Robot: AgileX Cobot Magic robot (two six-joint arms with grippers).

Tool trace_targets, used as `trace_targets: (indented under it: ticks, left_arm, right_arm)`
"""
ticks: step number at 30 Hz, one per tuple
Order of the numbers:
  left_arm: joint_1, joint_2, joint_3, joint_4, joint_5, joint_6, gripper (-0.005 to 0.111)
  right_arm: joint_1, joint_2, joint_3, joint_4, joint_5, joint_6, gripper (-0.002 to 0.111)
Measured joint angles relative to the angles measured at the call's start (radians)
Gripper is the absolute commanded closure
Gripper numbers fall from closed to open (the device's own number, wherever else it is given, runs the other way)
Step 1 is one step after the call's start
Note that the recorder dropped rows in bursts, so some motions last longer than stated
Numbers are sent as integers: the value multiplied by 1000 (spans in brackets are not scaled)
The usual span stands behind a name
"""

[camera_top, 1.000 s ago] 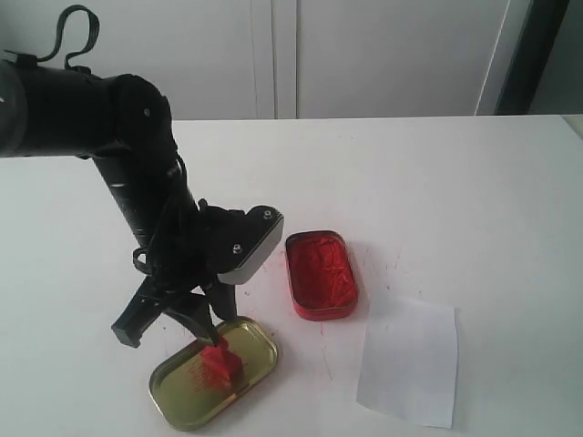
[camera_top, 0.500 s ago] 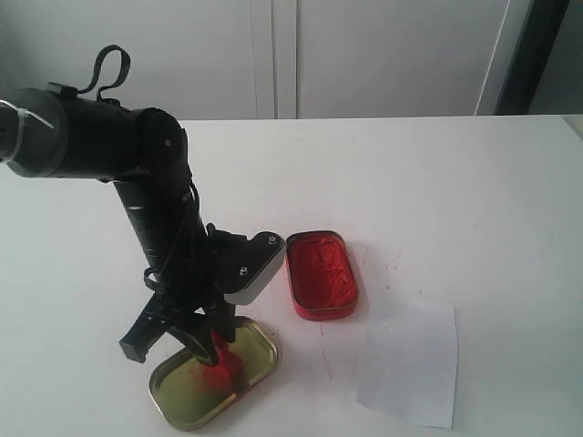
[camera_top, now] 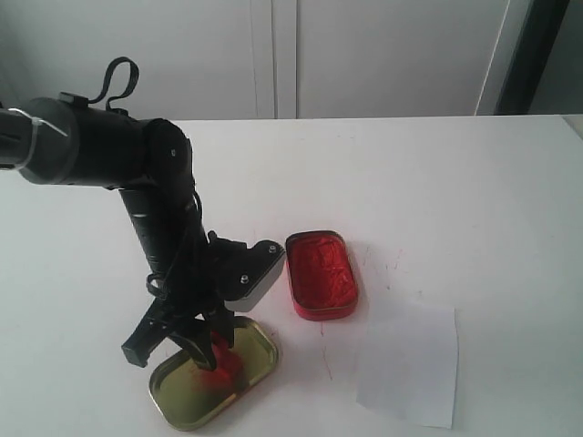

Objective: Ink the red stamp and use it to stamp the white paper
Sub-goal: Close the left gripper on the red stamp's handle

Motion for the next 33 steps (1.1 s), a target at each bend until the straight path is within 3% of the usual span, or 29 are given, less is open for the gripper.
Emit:
trace_targets:
  ticks: [8,18,33]
  left_arm:
    - [0,6,0,0,-2,0,70]
    - [0,7,0,0,-6,0,107]
    - [0,-5,0,6,-27,0,107]
  right_arm:
    - [0,0,0,0,0,0,108]
    - [0,0,0,0,0,0,108]
    - [0,0,0,0,0,0,108]
